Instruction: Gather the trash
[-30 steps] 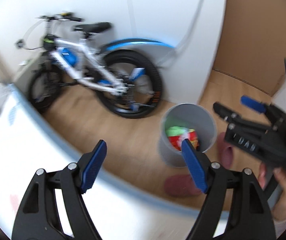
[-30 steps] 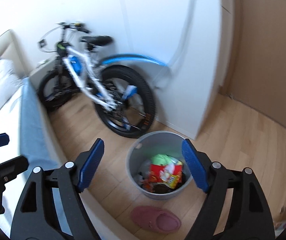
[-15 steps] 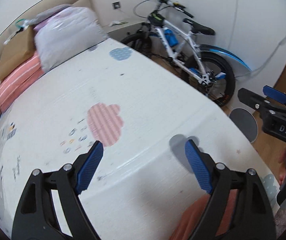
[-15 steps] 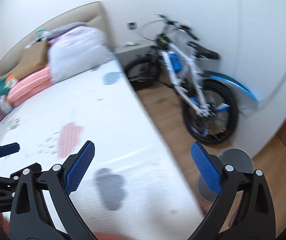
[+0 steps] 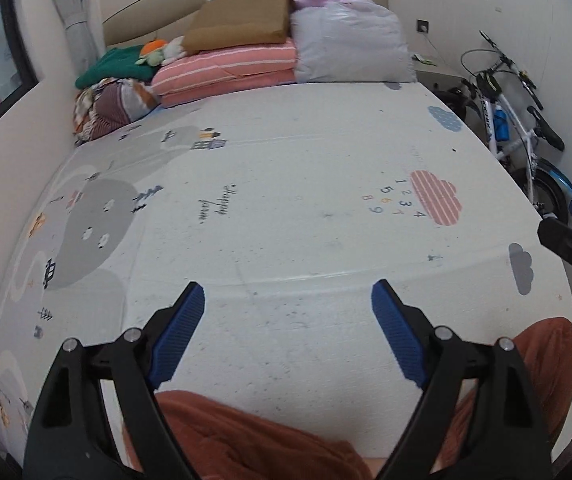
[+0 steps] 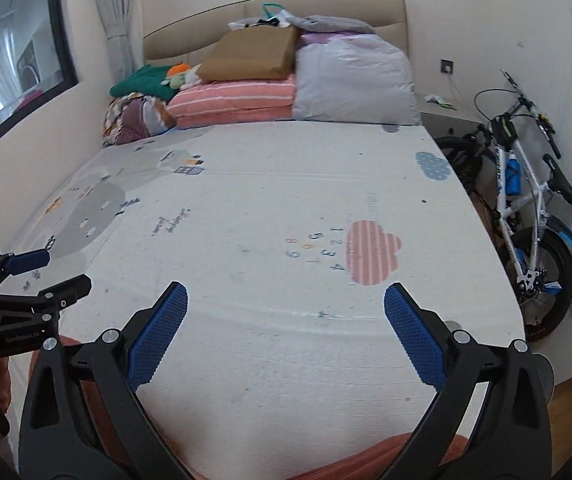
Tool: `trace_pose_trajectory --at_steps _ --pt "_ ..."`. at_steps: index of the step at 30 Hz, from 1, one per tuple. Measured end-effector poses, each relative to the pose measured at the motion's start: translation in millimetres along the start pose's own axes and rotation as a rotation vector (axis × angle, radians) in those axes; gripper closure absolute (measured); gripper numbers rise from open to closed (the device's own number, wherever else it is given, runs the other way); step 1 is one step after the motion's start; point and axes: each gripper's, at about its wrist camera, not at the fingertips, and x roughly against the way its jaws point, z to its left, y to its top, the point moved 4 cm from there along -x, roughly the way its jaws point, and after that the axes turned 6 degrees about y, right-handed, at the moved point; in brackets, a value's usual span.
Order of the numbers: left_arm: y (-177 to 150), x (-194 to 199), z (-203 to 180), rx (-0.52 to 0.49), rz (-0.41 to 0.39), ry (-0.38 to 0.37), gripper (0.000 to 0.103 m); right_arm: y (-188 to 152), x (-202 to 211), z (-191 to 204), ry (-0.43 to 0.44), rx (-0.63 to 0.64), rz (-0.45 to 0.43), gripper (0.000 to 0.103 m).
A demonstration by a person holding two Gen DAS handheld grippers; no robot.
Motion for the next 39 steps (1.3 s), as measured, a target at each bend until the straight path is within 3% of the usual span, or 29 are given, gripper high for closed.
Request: trace_pose_trajectory --at_steps 8,16,39 --pt "-26 26 65 0.082 0.017 0.060 0.017 4 1 75 0.043 0.060 0.056 0.008" --pt "-35 46 100 0.131 0.018 0.093 0.017 7 12 102 0.034 0.106 0.094 0.008" --pt "-21 72 71 0.067 0.001 0.053 0.017 9 47 91 -0.022 0.097 0.092 0.008"
